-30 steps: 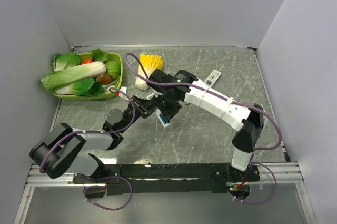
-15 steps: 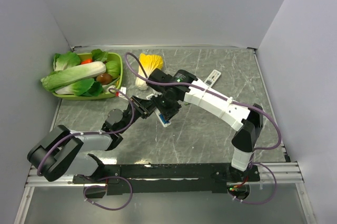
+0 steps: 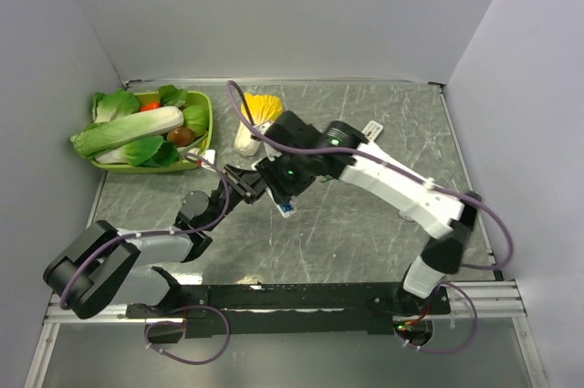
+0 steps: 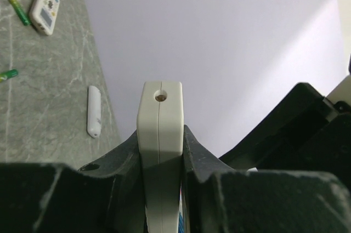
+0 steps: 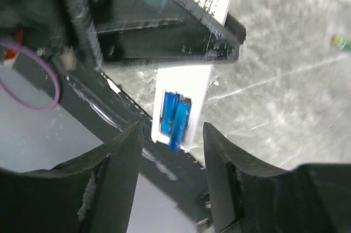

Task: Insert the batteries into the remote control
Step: Load the battery into the remote control.

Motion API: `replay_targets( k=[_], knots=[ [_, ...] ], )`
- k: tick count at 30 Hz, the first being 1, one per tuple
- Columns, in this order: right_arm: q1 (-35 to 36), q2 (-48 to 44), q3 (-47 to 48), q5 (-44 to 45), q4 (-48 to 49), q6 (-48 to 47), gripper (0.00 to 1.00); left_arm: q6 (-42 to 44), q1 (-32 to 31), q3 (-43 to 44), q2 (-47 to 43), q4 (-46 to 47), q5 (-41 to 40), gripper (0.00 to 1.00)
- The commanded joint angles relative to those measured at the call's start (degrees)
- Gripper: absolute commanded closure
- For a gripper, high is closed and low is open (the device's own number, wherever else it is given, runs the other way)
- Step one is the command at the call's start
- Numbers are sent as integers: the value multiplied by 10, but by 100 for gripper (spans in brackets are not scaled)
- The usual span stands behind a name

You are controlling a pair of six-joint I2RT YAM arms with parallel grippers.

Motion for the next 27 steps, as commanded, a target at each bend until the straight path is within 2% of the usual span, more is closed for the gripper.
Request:
replay_targets(
  k=[1,3,6,9,14,16,20,27],
  knots=[
    [1,-182,-79,-57,114,-127,43,-3,-3,10,-43,13,17,99],
    [-10,-223,-140,-104,171,-185,40,1,-2,15,-61,-8,25,99],
    [-17,-297,-216,-164,236,-242,47,0,-2,17,-77,-35,29,99],
    [-29,-336,-266,-234,282,-288,49,-13,-2,10,-84,-36,32,99],
    [-32,-388,-376,-327,361,-421,43,-30,-2,11,-90,-49,48,99],
    [-37,-403,-413,-345,403,-448,42,-28,-2,19,-99,-73,59,99],
    [-51,-384,-415,-368,394,-523,41,-20,-2,31,-117,-109,70,99],
    [-59,-340,-408,-396,387,-584,41,-16,-2,34,-132,-133,86,99]
  ],
)
